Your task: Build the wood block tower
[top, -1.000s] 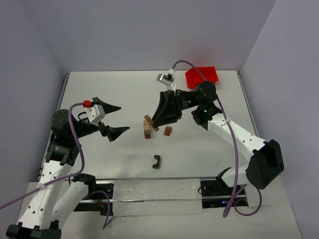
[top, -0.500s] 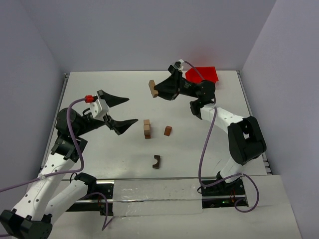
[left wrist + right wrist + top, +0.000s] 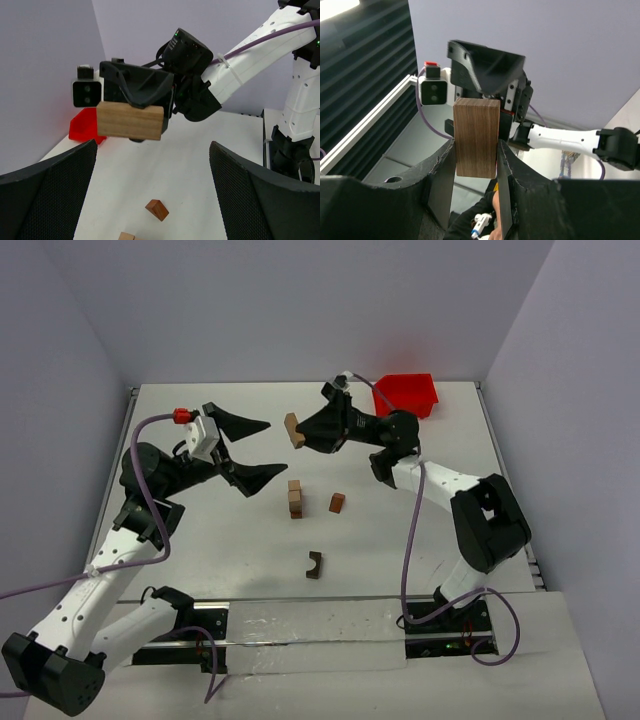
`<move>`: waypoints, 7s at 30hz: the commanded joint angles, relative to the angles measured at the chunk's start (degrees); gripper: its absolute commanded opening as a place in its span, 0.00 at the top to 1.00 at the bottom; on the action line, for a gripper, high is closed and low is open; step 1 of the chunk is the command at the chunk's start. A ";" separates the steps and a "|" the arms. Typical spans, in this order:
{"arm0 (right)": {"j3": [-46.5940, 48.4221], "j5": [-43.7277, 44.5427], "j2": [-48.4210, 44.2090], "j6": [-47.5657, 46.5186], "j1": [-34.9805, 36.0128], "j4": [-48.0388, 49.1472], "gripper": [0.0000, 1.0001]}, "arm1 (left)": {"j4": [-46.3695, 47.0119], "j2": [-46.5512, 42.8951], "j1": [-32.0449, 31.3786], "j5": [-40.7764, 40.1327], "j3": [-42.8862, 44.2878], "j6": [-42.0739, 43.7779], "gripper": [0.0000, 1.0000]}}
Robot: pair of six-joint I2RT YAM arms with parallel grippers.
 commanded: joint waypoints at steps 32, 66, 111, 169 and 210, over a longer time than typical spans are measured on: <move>1.38 1.97 -0.18 7.83 5.65 27.36 1.00 | -2.55 0.09 -2.02 -2.89 2.33 8.03 0.09; 0.92 0.87 -0.66 7.83 6.81 24.61 0.71 | -5.91 0.40 -2.03 -5.34 3.00 10.84 0.58; 18.21 23.92 -16.02 -113.02 -27.49 -117.65 0.00 | -86.22 53.08 -10.55 -21.54 53.77 58.80 1.00; 14.61 28.21 -20.82 -120.50 -24.76 -118.27 0.00 | -78.63 56.56 -12.84 -27.43 45.90 53.66 0.71; 14.01 26.75 -20.56 -120.85 -24.50 -118.27 0.00 | -78.53 56.38 -13.45 -26.48 44.68 58.08 0.55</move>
